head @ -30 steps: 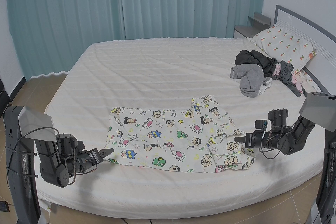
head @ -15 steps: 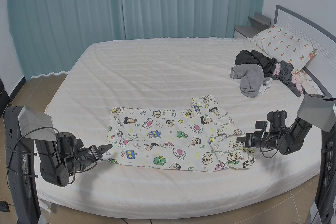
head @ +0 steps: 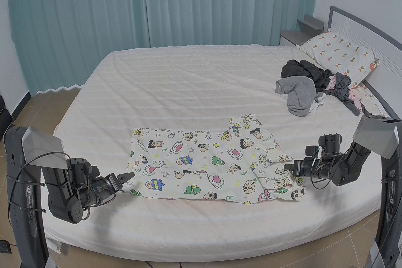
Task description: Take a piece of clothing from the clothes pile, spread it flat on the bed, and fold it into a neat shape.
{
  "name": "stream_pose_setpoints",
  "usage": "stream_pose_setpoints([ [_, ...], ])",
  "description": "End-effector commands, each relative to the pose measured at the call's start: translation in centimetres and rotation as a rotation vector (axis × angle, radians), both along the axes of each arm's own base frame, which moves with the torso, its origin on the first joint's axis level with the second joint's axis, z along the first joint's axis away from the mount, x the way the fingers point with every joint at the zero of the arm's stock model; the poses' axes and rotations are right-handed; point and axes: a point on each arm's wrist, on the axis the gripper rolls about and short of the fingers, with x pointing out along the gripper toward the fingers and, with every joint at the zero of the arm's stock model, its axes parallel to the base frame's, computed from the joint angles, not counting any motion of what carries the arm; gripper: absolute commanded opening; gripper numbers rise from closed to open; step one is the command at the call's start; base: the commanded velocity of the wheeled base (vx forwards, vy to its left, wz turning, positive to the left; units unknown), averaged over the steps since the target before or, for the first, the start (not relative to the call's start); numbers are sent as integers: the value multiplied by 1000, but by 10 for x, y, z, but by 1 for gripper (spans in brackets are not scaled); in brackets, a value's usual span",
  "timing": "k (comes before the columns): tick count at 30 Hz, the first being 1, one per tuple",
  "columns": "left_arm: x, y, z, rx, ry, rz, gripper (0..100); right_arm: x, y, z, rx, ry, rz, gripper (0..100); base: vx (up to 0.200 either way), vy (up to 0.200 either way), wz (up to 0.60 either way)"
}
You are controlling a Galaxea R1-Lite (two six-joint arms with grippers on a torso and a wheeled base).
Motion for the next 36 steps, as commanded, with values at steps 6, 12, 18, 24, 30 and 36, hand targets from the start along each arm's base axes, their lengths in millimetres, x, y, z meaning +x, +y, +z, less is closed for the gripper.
stream_pose_setpoints([
  [6, 15, 1, 5, 11, -59, 24, 100, -1, 3, -11, -9, 25, 1, 100, 0, 0, 0],
  [12, 27, -2, 10, 72, -120, -10, 100, -7, 8, -2, -6, 21, 17, 100, 0, 0, 0],
  [18, 38, -3, 14, 164, -68, -246, 100, -13, 18, -1, -5, 3, 43, 100, 0, 0, 0],
  [24, 55, -3, 21, 203, -77, -332, 100, -18, 20, -1, -4, -13, 49, 100, 0, 0, 0],
  [30, 58, -5, 22, 219, -82, -347, 100, -19, 21, 1, -4, -16, 52, 100, 0, 0, 0],
  [36, 60, -6, 18, 241, -86, -367, 100, -20, 23, 1, -4, -14, 57, 100, 0, 0, 0],
])
